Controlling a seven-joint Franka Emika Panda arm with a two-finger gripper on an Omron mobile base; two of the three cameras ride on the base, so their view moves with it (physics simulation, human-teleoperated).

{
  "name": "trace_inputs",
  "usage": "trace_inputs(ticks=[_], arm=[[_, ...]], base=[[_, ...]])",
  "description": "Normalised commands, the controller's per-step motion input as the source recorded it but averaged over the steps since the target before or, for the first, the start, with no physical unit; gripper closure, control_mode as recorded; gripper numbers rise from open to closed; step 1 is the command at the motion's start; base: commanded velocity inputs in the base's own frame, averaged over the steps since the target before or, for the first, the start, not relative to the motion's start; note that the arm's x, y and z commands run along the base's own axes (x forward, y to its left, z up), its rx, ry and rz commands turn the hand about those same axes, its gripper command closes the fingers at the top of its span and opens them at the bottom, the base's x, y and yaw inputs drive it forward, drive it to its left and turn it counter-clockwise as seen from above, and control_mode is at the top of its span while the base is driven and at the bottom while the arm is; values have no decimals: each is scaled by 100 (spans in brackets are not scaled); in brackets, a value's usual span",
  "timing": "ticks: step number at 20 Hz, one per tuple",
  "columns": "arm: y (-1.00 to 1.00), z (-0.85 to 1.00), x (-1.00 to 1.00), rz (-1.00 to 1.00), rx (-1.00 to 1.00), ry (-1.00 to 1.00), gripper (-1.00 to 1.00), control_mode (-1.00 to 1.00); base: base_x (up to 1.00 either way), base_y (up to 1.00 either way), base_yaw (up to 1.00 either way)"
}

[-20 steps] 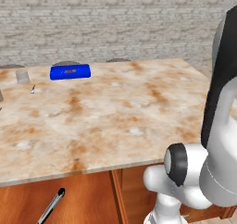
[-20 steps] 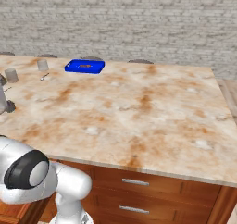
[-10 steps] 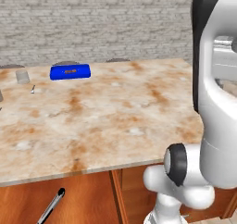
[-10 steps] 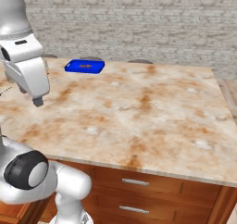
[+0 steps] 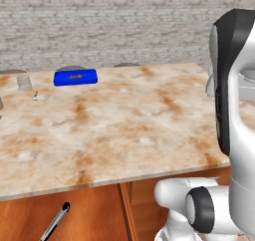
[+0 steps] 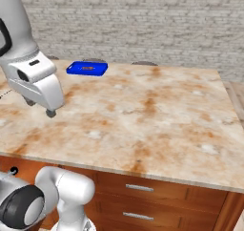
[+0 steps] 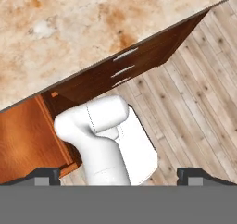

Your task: Take the tongs from the drawer on the left and place them on the dining counter next to the tray containing the kebab skewer.

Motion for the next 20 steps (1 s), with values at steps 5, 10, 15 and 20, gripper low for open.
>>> trace_inputs(ticks=[5, 10, 15, 20], arm=[[5, -48, 17, 15, 0, -4, -100, -100], [14, -57, 19, 15, 0, 0, -100, -100], [20, -39, 14, 14, 1, -4, -100, -100], [27, -21, 7, 12, 0, -6, -100, -100]], base=[[0, 0, 0], [0, 0, 0], [0, 0, 0], [0, 0, 0]])
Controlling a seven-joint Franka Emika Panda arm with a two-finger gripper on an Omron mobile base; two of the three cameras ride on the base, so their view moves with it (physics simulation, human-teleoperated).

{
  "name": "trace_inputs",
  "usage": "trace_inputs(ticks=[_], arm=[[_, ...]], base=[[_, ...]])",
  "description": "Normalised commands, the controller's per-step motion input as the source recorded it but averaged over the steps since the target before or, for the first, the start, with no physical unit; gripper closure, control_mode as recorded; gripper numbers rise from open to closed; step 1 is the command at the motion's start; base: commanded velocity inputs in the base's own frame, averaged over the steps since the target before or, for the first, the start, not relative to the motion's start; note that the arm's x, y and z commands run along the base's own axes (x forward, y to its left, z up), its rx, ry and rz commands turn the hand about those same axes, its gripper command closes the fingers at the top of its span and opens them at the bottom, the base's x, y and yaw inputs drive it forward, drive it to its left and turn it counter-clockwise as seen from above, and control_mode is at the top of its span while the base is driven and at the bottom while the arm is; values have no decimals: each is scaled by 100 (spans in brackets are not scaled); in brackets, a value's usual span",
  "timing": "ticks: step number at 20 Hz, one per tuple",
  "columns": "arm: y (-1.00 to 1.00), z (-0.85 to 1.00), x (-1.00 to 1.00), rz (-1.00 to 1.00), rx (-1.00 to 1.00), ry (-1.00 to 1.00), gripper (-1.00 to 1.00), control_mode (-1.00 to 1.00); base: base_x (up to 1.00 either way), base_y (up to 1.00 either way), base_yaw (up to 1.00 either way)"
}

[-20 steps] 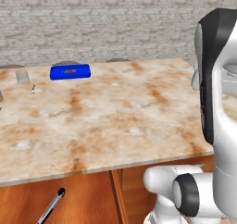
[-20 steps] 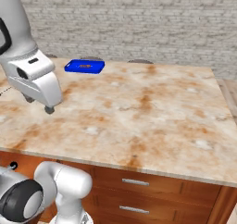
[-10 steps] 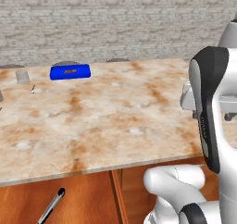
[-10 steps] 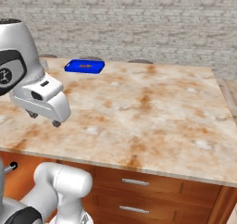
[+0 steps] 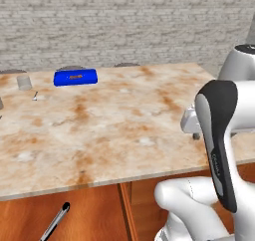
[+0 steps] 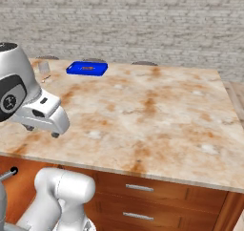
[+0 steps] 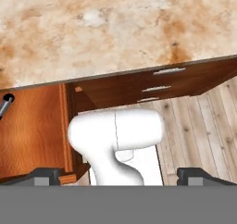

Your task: Take the tongs from the drawer on the left and place them on the dining counter next to the tray containing the kebab skewer.

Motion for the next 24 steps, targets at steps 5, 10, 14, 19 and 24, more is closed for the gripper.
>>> trace_inputs(ticks=[5, 10, 14, 19, 24], arm=[[30, -7, 4, 12, 0, -7, -100, -100], [32, -1, 5, 12, 4, -1, -100, -100], [57, -17, 0, 21, 11, 0, -100, -100], [68, -46, 0, 28, 12, 3, -100, -100], [75, -54, 0, 26, 10, 2, -100, -100]], base=[[0, 0, 0], [0, 0, 0], [0, 0, 0], [0, 0, 0], [0, 0, 0]])
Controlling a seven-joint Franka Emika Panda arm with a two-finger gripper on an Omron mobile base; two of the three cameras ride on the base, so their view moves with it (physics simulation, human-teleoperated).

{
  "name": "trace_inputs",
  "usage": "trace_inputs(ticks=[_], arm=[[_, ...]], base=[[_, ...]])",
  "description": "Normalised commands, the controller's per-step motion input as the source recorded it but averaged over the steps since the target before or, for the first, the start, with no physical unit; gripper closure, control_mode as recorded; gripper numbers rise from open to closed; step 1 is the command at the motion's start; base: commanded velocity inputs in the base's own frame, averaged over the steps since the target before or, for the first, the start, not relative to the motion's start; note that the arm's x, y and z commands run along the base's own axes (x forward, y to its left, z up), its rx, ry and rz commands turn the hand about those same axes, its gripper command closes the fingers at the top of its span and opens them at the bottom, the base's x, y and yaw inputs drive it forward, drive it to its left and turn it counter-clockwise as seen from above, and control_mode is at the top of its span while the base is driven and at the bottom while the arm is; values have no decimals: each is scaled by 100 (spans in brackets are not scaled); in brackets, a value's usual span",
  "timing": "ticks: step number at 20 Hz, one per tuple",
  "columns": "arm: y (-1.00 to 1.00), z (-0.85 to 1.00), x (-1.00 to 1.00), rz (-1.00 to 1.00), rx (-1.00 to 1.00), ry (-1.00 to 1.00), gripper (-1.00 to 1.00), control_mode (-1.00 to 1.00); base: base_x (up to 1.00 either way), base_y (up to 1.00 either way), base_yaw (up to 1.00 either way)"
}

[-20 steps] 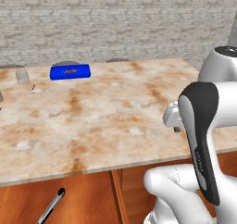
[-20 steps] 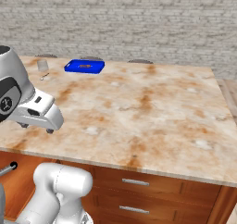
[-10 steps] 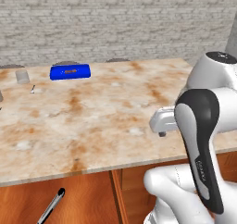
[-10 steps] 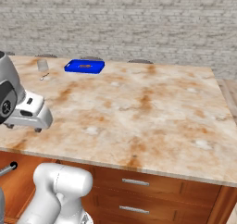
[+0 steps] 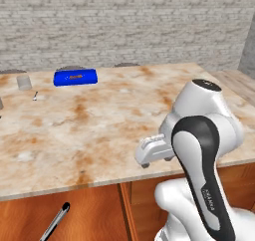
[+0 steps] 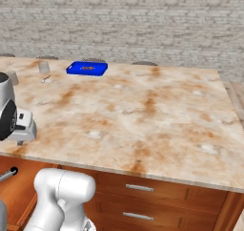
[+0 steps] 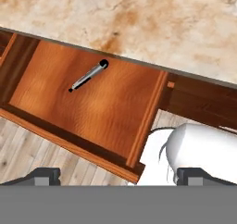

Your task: Take the tongs from the drawer on the left and place them on the dining counter next to the tray containing the kebab skewer.

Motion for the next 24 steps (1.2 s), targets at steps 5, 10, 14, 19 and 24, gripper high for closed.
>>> trace_inputs(ticks=[5, 10, 14, 19, 24], arm=[[77, -14, 0, 15, 0, 0, -100, -100], [54, -1, 1, 0, -13, 1, -100, -100], [39, -15, 1, -5, -13, 0, -100, -100], [42, -43, 19, -2, -5, 7, -100, -100], [36, -68, 38, 0, 1, 15, -100, -100]], base=[[0, 0, 0], [0, 0, 0], [0, 0, 0], [0, 0, 0], [0, 0, 0]])
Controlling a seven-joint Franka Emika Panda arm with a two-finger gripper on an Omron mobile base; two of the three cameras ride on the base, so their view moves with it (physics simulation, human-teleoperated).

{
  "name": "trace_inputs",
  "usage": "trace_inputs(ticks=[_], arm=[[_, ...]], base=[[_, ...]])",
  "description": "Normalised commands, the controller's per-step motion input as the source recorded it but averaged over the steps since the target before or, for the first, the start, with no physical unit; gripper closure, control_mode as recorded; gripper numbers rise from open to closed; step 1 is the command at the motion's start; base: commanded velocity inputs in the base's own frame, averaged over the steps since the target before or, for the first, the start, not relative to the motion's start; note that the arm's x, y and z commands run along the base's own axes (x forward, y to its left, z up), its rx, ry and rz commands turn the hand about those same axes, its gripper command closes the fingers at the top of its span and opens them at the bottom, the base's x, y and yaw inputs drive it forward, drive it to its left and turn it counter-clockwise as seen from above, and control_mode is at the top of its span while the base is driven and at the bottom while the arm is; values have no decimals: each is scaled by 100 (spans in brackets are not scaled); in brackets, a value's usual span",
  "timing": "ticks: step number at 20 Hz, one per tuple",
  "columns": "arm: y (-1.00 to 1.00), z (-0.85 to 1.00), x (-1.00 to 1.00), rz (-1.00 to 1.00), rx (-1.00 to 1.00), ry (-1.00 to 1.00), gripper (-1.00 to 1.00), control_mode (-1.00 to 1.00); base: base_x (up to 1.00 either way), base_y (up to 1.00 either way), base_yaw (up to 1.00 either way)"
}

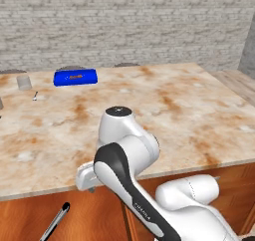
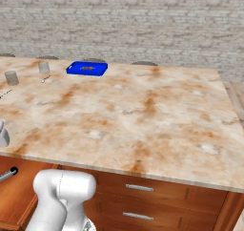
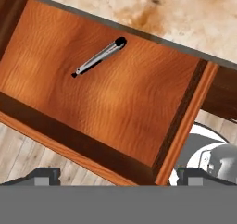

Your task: Take the tongs from the drawer on the left and place them on the dining counter next to the tray containing the kebab skewer.

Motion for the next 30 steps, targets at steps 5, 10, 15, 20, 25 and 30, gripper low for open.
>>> trace_inputs(ticks=[5, 10, 15, 20, 25, 30], arm=[[33, -73, 28, -1, 0, 8, -100, -100], [19, -68, 12, -5, 0, 4, -100, -100], [5, -53, 24, -10, 0, 10, -100, -100], [10, -35, 24, -9, 0, 2, -100, -100], [9, -27, 0, -10, -1, -2, -100, -100], [25, -27, 1, -10, -3, -1, -100, -100]], base=[[0, 0, 0], [0, 0, 0], [0, 0, 0], [0, 0, 0], [0, 0, 0], [0, 0, 0]])
